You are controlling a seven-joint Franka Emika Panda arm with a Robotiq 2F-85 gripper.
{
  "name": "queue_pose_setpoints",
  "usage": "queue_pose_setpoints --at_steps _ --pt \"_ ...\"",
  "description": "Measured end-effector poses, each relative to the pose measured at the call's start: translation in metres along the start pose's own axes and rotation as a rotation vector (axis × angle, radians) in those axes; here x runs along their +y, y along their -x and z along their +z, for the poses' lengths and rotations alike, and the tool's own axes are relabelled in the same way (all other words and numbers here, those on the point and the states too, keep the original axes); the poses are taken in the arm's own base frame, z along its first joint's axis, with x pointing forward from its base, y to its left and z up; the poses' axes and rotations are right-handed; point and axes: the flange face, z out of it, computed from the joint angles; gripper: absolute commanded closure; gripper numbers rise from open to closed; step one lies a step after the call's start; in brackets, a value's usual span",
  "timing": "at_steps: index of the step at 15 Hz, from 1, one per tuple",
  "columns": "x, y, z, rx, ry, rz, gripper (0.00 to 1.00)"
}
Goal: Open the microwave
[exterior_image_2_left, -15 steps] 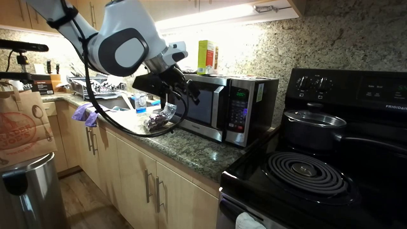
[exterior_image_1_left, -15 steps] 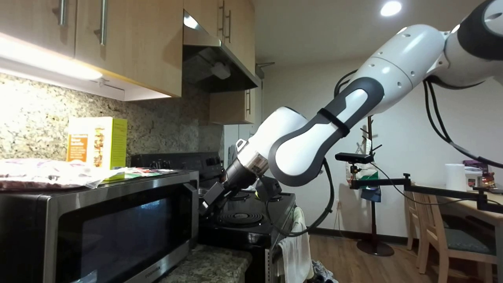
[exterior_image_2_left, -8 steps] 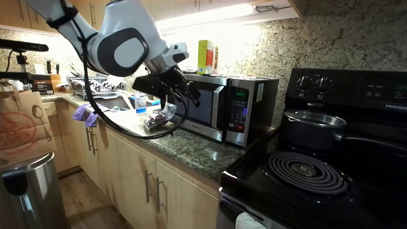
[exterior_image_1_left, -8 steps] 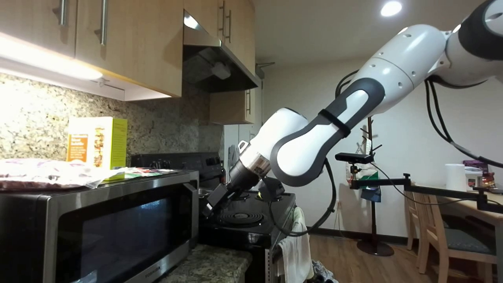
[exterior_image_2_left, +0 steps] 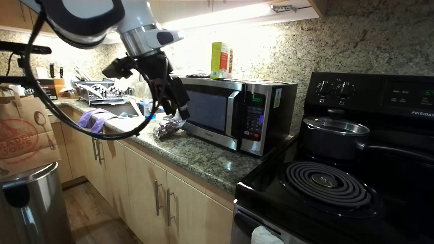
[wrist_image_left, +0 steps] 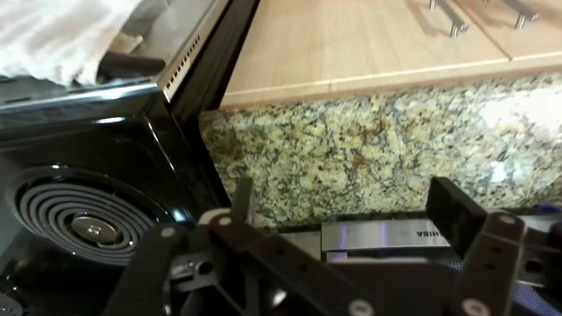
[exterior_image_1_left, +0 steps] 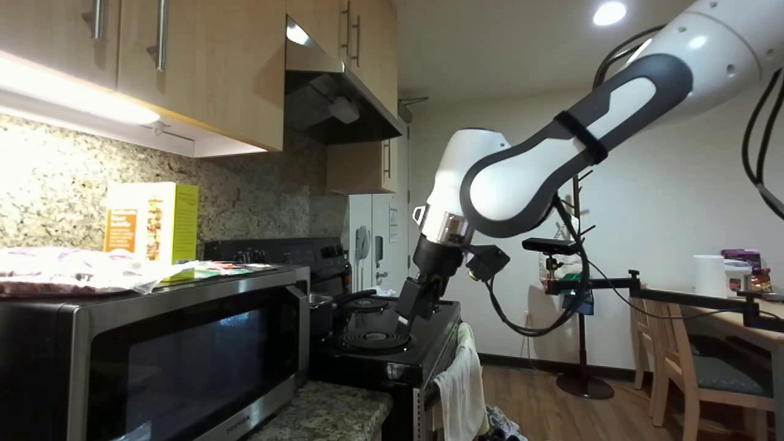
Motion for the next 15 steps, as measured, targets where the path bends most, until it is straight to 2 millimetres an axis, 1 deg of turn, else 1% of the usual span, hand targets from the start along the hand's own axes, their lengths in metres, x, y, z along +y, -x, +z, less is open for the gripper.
queue_pose_setpoints --at_steps 2,3,4,15 --pt "-0.003 0.015 -0.018 -0.037 -0.018 -0.015 0.00" --pt "-0.006 0.022 -0.023 -0.048 -0.038 -0.027 0.00" --pt "-0.006 0.025 -0.026 -0.046 -0.045 -0.034 0.00" --pt "-0.004 0.025 -0.023 -0.053 -0.047 -0.033 0.00"
